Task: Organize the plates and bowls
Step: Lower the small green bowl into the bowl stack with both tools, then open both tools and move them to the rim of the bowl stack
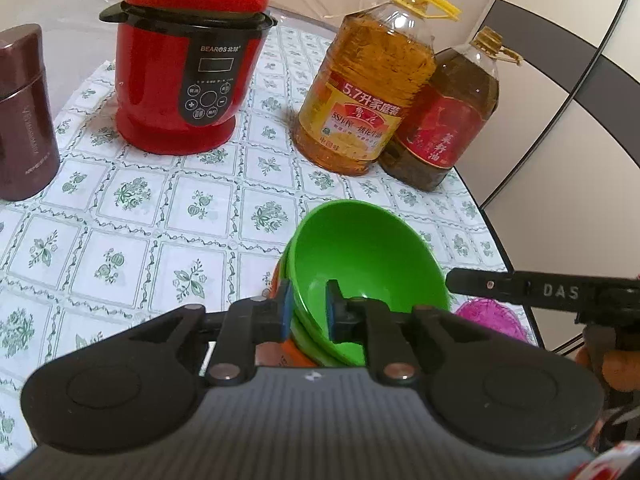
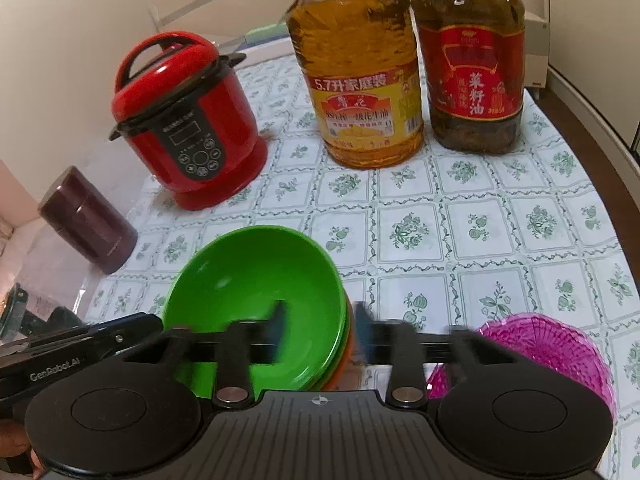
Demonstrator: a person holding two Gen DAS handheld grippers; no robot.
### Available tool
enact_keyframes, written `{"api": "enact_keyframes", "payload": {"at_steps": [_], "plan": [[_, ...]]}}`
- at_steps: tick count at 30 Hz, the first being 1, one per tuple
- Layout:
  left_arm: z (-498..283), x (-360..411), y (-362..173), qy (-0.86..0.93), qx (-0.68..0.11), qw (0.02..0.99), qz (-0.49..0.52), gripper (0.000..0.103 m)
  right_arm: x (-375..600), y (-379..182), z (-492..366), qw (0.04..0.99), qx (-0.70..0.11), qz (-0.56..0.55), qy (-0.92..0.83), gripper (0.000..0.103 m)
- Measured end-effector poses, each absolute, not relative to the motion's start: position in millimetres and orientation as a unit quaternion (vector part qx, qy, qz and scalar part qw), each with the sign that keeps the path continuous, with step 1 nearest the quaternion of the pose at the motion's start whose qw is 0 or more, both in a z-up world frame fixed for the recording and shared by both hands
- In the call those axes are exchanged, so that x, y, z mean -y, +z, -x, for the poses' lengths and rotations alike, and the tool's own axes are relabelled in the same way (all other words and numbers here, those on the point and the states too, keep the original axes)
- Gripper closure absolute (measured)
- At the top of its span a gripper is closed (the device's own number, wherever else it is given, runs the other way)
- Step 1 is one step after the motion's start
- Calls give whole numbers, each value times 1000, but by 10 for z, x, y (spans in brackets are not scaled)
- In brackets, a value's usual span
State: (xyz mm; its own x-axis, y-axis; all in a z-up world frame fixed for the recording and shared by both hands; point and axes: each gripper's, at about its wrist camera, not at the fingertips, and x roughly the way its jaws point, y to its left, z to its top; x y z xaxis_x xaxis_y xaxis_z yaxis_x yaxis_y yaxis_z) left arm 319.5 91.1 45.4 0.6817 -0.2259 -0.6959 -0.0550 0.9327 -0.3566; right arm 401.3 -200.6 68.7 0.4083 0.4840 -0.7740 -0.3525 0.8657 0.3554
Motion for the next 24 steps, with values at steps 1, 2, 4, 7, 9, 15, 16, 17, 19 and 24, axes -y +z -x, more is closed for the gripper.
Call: {"api": "enact_keyframes", "payload": {"at_steps": [1, 2, 4, 7, 9, 15, 16, 17, 19, 24], "plan": [[-3148, -899, 470, -46, -394, 900, 179, 83, 2026, 709, -3944, 839, -480, -72, 246, 52], [-3103, -885, 486, -46, -392, 901, 180, 79, 2038, 722, -3889, 840, -479, -76, 244, 52], [-3006, -858, 515, -45, -388, 903, 182, 77, 2065, 740, -3758, 842, -475, -78, 244, 52], [-2823, -812, 546, -43, -379, 906, 183, 64, 2125, 755, -3560, 847, -469, -77, 238, 51], [-2698, -782, 555, -41, -374, 909, 182, 58, 2201, 759, -3432, 849, -467, -93, 228, 51], [-2351, -696, 563, -19, -363, 916, 167, 41, 2379, 740, -3041, 850, -463, -128, 217, 50], [-2300, -689, 559, -17, -363, 917, 165, 40, 2403, 727, -2979, 848, -465, -133, 215, 50], [-2244, -680, 553, -14, -362, 917, 164, 40, 2426, 724, -2923, 848, -466, -137, 213, 50], [-2145, -669, 532, -1, -362, 918, 163, 40, 2468, 705, -2812, 848, -468, -139, 207, 50], [-1906, -640, 470, 26, -362, 921, 144, 40, 2538, 660, -2582, 850, -469, -142, 194, 49]]}}
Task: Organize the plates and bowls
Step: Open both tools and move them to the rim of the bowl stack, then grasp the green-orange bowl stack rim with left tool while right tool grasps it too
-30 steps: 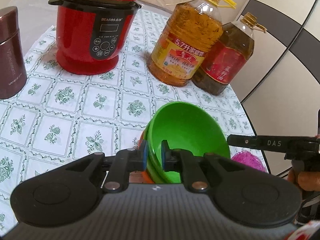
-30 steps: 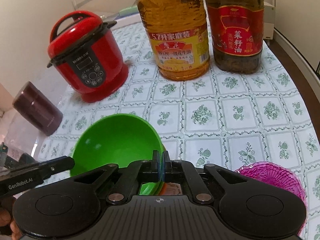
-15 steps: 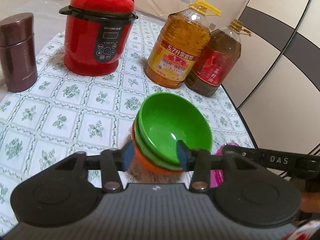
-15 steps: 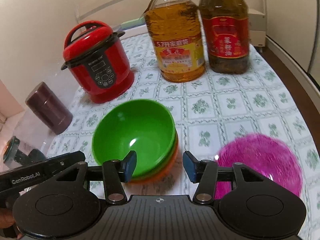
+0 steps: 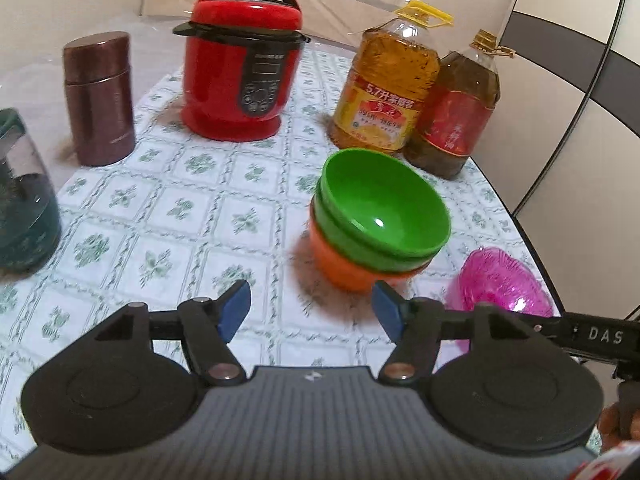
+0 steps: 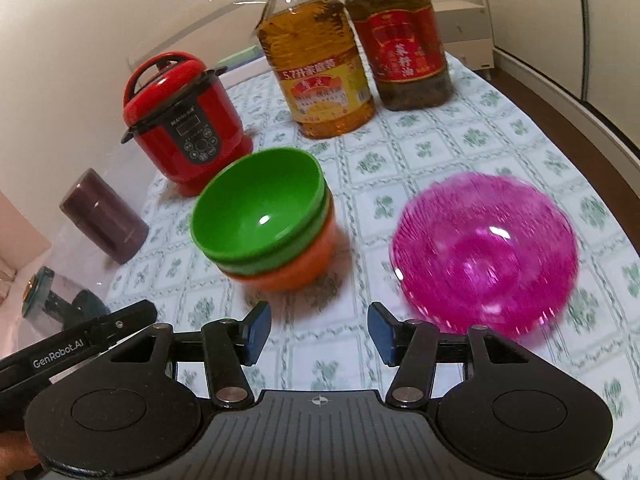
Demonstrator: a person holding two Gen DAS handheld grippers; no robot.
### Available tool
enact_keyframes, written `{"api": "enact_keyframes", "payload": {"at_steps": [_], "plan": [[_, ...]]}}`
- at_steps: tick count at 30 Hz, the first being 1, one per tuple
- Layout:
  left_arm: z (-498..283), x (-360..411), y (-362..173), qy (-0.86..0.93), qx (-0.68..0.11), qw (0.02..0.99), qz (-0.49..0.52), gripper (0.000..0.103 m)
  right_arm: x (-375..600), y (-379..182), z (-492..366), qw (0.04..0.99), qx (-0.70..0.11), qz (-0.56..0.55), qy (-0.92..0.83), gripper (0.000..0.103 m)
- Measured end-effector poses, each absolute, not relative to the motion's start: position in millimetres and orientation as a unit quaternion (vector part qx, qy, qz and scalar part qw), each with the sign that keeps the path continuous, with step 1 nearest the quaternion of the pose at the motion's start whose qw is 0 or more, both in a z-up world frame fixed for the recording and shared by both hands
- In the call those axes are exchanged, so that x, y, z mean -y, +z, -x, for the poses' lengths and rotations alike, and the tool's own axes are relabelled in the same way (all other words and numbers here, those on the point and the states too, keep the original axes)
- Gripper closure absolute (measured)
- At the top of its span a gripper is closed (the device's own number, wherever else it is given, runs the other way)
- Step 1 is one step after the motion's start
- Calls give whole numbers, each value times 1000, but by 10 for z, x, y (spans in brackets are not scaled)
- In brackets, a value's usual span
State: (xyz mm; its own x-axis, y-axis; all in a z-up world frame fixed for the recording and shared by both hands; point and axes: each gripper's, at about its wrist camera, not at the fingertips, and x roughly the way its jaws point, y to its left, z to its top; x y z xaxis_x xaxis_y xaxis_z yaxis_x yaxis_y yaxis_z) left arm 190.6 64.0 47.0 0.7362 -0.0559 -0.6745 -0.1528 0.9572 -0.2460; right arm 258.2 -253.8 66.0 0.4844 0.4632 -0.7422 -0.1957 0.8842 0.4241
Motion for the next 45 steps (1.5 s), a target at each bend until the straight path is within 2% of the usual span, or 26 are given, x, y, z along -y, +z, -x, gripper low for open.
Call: {"api": "enact_keyframes", "payload": {"at_steps": [12, 22, 31, 45], "plan": [[-1634, -686, 352, 40, -361, 922, 134, 40, 2585, 543, -2296, 861, -461, -128, 172, 49], [-1771, -779, 305, 19, -388, 903, 184, 40, 2552, 462, -2366, 851, -475, -136, 177, 49], [-2160, -859, 307, -6, -386, 893, 230, 40, 2699, 533, -2754, 835, -457, -240, 192, 49], [-3188, -978, 134, -22, -418, 869, 262, 40, 2404, 358, -3723, 818, -483, -235, 205, 49]]}}
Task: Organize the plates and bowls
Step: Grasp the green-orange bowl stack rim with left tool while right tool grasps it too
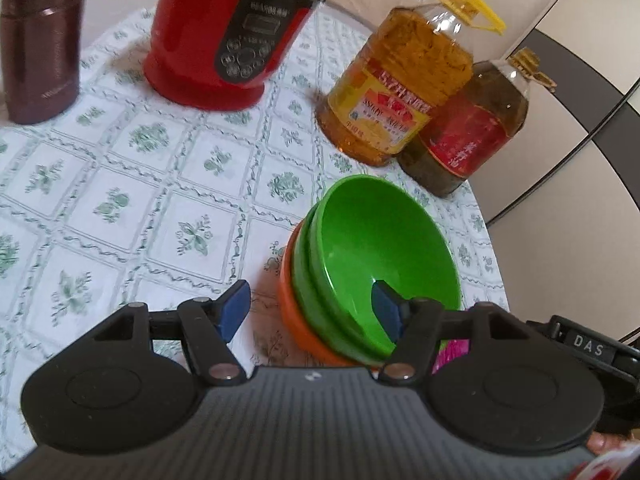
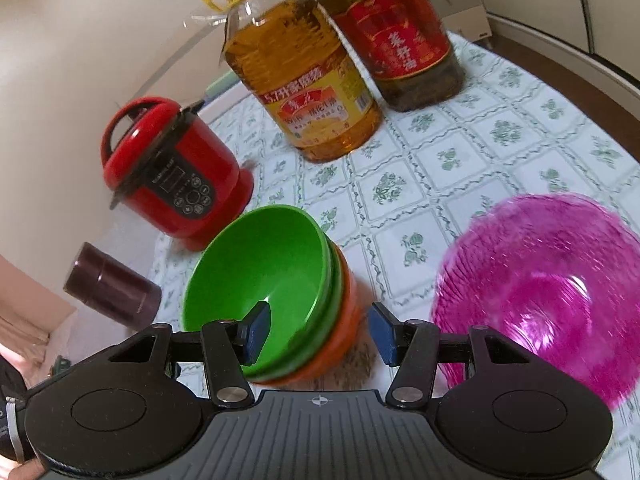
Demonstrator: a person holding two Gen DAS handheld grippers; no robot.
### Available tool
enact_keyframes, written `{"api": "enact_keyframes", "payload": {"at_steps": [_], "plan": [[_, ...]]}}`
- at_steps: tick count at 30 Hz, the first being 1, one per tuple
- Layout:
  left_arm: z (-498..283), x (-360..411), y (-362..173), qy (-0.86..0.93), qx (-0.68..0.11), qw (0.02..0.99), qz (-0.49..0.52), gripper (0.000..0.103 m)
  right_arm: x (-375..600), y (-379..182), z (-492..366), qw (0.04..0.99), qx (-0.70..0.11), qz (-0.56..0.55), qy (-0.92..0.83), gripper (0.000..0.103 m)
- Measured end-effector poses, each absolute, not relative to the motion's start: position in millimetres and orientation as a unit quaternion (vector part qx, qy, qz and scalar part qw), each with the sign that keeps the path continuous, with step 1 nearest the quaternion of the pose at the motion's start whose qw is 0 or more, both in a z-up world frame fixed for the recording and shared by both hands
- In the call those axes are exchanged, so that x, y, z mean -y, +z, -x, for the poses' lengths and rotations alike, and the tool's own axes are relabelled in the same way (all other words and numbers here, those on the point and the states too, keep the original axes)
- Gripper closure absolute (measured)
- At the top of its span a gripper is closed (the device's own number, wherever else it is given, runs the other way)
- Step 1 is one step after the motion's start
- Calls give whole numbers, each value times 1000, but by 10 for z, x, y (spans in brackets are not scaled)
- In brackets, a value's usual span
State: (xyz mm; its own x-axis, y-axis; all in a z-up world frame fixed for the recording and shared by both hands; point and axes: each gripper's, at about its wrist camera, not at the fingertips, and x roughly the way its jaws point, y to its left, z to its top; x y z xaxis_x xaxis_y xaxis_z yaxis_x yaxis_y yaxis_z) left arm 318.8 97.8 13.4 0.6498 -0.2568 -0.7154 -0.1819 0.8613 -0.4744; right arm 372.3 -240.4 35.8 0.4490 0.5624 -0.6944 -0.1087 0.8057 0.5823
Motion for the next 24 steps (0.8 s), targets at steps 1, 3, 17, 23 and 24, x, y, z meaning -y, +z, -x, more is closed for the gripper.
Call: {"api": "enact_keyframes", "payload": {"at_steps": [1, 3, 17, 23, 24], "plan": [[-3237, -989, 97, -23, -423, 865, 269, 40, 2374, 325, -3782, 816, -487, -232, 206, 49], [-3334, -995, 31, -23, -432, 858, 276, 42, 2319, 262, -3874, 814, -495, -224, 208, 49], [-3585, -979, -237, -26, -450, 850, 272, 59, 2060, -145, -4171, 795, -537, -192, 209, 49], [-3626, -940, -245, -30, -456, 851, 259, 66, 2011, -199, -4195, 794, -541, -184, 207, 49], [-3635, -932, -246, -29, -458, 851, 257, 66, 2012, -202, -4197, 794, -542, -183, 205, 49]]}}
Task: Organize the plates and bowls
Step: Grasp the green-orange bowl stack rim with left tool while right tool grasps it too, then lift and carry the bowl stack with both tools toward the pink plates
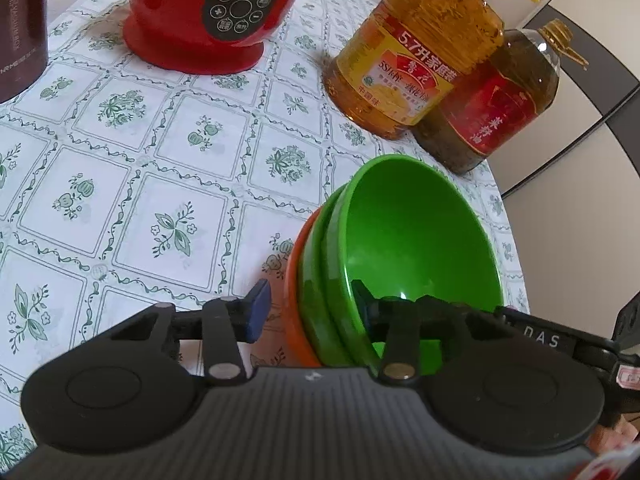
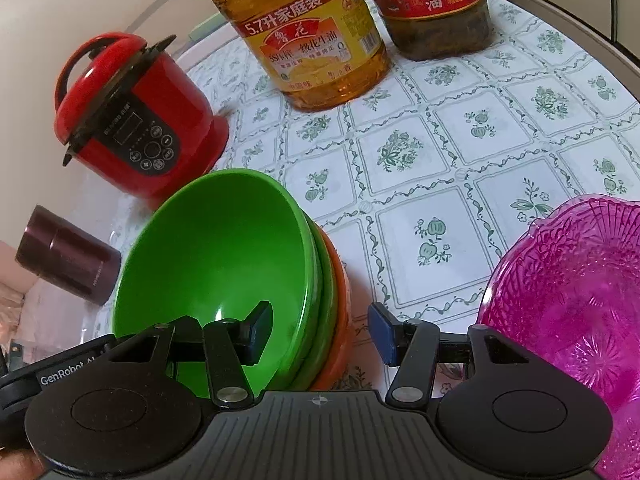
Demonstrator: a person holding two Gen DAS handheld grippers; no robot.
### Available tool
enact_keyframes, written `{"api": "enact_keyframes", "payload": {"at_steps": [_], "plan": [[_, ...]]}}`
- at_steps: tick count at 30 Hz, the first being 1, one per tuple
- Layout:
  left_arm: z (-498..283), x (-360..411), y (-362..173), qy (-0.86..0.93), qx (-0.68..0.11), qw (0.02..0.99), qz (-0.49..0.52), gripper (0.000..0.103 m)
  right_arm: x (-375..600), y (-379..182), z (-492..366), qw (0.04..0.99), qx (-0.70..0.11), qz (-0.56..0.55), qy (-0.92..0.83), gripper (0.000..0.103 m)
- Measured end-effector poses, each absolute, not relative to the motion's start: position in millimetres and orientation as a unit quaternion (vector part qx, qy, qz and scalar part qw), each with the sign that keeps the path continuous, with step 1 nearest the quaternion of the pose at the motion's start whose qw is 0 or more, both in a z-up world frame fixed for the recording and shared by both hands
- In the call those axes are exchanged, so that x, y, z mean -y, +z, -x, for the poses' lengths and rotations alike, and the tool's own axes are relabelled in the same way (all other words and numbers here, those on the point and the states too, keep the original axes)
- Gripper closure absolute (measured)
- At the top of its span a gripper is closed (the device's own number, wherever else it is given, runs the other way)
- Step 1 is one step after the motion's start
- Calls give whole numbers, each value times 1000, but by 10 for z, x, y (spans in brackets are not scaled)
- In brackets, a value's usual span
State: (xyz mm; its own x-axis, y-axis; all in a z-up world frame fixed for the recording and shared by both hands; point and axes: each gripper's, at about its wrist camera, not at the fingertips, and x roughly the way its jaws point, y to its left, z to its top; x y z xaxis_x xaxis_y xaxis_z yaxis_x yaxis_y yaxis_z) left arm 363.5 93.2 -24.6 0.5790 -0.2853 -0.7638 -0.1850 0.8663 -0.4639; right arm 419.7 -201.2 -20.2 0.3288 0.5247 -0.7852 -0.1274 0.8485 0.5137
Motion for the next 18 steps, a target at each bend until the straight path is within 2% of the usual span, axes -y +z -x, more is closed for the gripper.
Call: {"api": "enact_keyframes", "payload": {"at_steps": [8, 16, 18], "plan": [[-3668, -894, -263, -27, -468, 847, 251, 72, 2018, -246, -4230, 790, -549, -186, 201, 49], [-3686, -886, -268, -27, -473, 847, 241, 74, 2023, -283, -4235, 783, -557, -193, 200, 67], [-3691, -880, -265, -27, -475, 847, 236, 74, 2012, -279, -4232, 783, -557, -191, 200, 69]]}}
